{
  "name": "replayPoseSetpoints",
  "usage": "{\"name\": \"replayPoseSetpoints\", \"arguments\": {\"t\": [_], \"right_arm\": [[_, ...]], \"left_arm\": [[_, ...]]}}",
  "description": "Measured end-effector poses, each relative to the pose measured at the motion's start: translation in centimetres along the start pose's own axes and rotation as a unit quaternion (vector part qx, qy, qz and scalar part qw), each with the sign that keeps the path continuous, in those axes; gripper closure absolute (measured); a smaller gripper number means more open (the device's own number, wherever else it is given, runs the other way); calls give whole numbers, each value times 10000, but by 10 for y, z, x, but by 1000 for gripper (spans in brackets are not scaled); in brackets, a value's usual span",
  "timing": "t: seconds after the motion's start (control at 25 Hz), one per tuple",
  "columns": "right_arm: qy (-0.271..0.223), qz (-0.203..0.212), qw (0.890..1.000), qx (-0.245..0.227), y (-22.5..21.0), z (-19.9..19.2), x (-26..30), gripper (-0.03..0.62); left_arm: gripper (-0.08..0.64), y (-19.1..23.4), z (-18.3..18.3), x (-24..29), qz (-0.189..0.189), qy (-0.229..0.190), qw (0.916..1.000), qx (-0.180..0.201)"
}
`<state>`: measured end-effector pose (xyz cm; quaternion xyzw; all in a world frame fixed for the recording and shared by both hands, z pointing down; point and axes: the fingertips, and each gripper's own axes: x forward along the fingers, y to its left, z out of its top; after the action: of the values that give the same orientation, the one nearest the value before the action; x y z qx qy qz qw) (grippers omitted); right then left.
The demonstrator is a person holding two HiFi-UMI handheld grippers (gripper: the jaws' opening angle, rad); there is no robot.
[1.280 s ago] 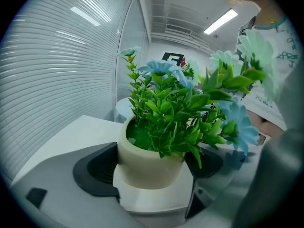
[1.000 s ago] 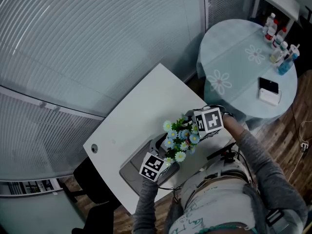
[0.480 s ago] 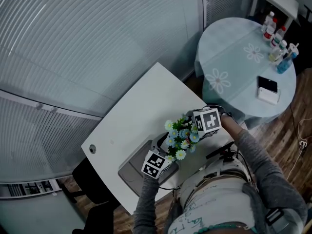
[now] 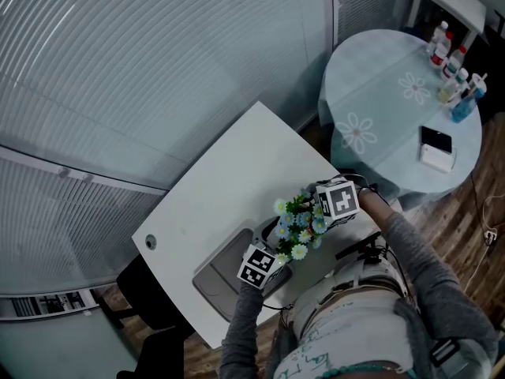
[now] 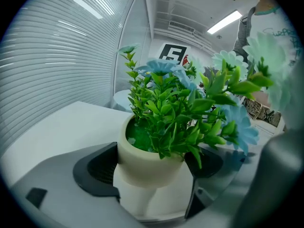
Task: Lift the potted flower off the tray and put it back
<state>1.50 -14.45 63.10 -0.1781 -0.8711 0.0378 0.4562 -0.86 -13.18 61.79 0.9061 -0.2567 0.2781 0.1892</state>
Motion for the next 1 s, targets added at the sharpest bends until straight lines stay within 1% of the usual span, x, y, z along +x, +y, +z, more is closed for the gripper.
{"name": "replayPoseSetpoints", "arguments": {"t": [0.36,0.48,0.68,0.88,1.0], "right_arm": [[169,18,9999,11,5,-7,7,219],[231,-4,9997,34,6,-12,10,219],[155,-48,9999,38,7,-15,13,219],[39,-102,9999,-12,7,-16,14,219],[-26,-136,9999,-58,6,-16,13,219]], "left_arm": [[118,-4,-13,8,-1,28,9999,-99],[118,-3,-18,13,39,53,10000,1],[118,-2,-21,14,104,220,9996,167],[118,-3,-23,18,101,284,9993,224],[118,-3,-24,19,118,404,9989,215]]}}
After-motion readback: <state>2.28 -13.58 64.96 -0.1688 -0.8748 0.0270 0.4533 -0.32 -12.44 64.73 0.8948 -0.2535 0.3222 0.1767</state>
